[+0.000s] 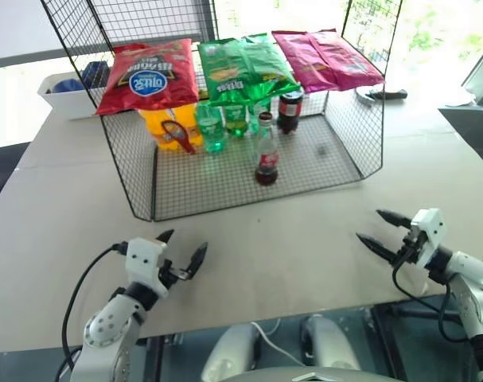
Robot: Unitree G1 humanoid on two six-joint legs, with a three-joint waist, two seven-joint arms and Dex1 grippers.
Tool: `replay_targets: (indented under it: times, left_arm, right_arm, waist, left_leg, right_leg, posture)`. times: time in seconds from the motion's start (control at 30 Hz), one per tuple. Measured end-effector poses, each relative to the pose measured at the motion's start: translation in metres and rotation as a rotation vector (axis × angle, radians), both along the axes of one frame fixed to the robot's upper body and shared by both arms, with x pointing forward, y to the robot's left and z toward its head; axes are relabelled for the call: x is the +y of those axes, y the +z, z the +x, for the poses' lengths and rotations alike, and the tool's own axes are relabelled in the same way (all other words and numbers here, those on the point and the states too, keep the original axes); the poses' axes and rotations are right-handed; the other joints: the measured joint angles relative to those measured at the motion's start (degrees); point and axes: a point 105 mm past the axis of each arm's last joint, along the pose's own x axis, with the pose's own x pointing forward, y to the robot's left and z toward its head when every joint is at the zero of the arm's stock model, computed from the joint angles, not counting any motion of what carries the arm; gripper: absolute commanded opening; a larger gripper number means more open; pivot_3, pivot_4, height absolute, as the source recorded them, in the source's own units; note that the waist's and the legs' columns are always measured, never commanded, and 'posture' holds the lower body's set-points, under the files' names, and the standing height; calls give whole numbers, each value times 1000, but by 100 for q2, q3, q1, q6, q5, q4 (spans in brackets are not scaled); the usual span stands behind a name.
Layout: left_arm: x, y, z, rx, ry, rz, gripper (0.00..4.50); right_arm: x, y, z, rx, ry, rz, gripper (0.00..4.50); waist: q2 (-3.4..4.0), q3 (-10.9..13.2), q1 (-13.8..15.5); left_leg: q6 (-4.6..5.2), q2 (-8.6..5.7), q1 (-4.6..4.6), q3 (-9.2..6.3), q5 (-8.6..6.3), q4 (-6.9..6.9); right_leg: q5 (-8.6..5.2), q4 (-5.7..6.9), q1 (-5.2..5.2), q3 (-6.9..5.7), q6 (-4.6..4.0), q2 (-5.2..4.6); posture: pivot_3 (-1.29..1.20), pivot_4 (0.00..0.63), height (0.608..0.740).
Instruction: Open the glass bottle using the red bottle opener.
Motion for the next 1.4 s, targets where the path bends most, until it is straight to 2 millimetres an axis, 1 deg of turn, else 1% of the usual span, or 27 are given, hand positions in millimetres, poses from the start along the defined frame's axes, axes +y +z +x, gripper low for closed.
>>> replay_targets:
  times: [0.27,0.47,0.67,0.97,1.03,1.1,1.13,1.2,1.23,1.27,1.33,1.37,1.4]
  left_arm:
    - [-3,5,1,-18,-20,-36,4500]
    - [-4,8,3,-28,-28,-39,4500]
    - [-5,10,5,-41,-31,-41,4500]
    - [-7,16,10,-64,-37,-45,4500]
    - [-9,20,13,-82,-39,-61,4500]
    - [-12,29,21,-124,-34,-105,4500]
    - [-14,37,28,-154,-28,-125,4500]
    - [-16,54,42,-226,-4,-159,4500]
    - [-16,59,46,-243,6,-166,4500]
    - [-15,63,52,-264,34,-183,4500]
    - [-14,69,62,-287,76,-204,4500]
    - [-14,71,65,-295,88,-211,4500]
    - [-12,75,73,-315,114,-219,4500]
  right_arm:
    - [1,0,-2,-13,5,-9,4391]
    - [4,3,-4,-28,18,-12,4391]
    - [12,9,-4,-51,32,-6,4391]
    - [23,9,-7,-44,48,8,4391]
    - [31,11,-9,-52,64,17,4391]
    - [48,18,-12,-66,102,44,4391]
    - [60,23,-13,-79,128,66,4391]
    - [87,41,-14,-118,184,130,4391]
    - [93,47,-14,-133,196,141,4391]
    - [101,59,-13,-159,204,166,4391]
    - [110,76,-11,-195,214,200,4391]
    - [114,81,-11,-205,219,210,4391]
    - [121,89,-11,-218,234,234,4391]
  waist:
    - [0,0,0]
    - [0,0,0]
    - [0,0,0]
    - [0,0,3]
    - [1,1,4]
    - [0,1,4]
    - [0,1,5]
    - [0,1,4]
    - [0,1,1]
    - [-1,1,2]
    - [-2,0,4]
    - [-2,1,5]
    - [-3,1,12]
  left_leg:
    - [-10,0,0,0,6,0]
    - [-10,0,0,0,6,0]
    - [-12,0,0,0,7,0]
    - [-12,0,-1,-1,7,0]
    - [-13,0,-1,-2,8,0]
    - [-15,0,-1,-4,9,2]
    - [-18,0,-1,-5,9,2]
    - [-24,0,0,-7,11,4]
    - [-26,-1,1,-6,12,4]
    - [-26,-2,0,-6,13,5]
    - [-25,-3,-1,-8,14,4]
    - [-25,-3,-3,-10,14,4]
    - [-25,-3,-5,-18,14,4]
  right_leg:
    - [0,0,0,-1,0,0]
    - [0,0,0,0,0,0]
    - [0,0,0,0,0,0]
    - [0,0,0,-2,0,0]
    - [0,1,-1,-2,0,0]
    - [0,3,-1,-4,0,1]
    - [0,4,-1,-4,0,1]
    - [1,7,-1,-5,1,1]
    - [1,7,0,-5,1,1]
    - [1,6,-1,-5,1,2]
    - [2,6,-3,-7,0,3]
    - [2,6,-4,-9,0,3]
    - [2,6,-5,-16,-1,4]
  posture:
    - [0,150,734]
    - [0,150,734]
    - [0,150,734]
    - [0,150,734]
    - [0,150,734]
    - [0,150,734]
    - [0,150,734]
    - [0,150,734]
    - [0,150,734]
    - [0,150,734]
    - [0,150,734]
    - [0,150,734]
    - [0,150,734]
